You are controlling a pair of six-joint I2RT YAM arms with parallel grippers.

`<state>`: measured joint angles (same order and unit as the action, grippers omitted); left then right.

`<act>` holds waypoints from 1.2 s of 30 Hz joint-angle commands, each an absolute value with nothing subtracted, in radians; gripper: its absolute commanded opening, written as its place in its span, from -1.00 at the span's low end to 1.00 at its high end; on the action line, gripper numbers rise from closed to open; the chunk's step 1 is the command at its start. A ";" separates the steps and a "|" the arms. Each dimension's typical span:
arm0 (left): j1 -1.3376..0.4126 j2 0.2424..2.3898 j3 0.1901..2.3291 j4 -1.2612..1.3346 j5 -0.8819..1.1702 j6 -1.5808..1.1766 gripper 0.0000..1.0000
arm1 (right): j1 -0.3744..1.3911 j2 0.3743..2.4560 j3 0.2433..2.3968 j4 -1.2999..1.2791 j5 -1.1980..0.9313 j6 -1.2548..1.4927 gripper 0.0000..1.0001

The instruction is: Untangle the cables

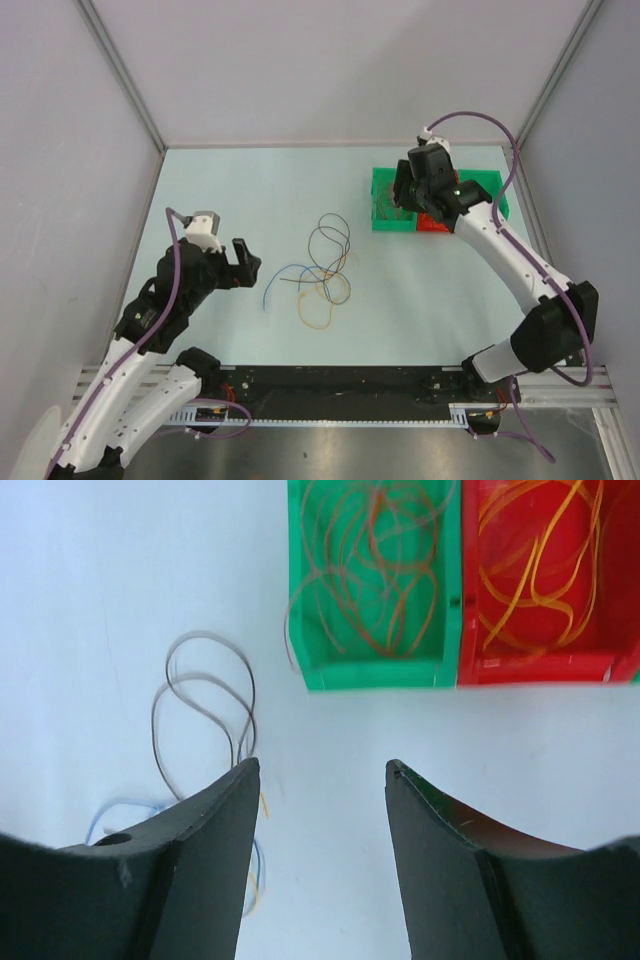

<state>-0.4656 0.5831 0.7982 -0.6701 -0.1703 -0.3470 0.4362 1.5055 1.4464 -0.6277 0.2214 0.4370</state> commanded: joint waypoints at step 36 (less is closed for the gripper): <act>-1.101 1.494 0.830 -0.213 -0.294 -0.601 0.27 | 0.604 1.117 0.558 -0.196 0.278 0.718 0.09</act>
<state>-1.0821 1.4578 0.7689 -0.2817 -0.2436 -0.6098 0.6365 1.1385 0.5816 -0.3016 0.3485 0.7364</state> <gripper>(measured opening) 0.655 0.551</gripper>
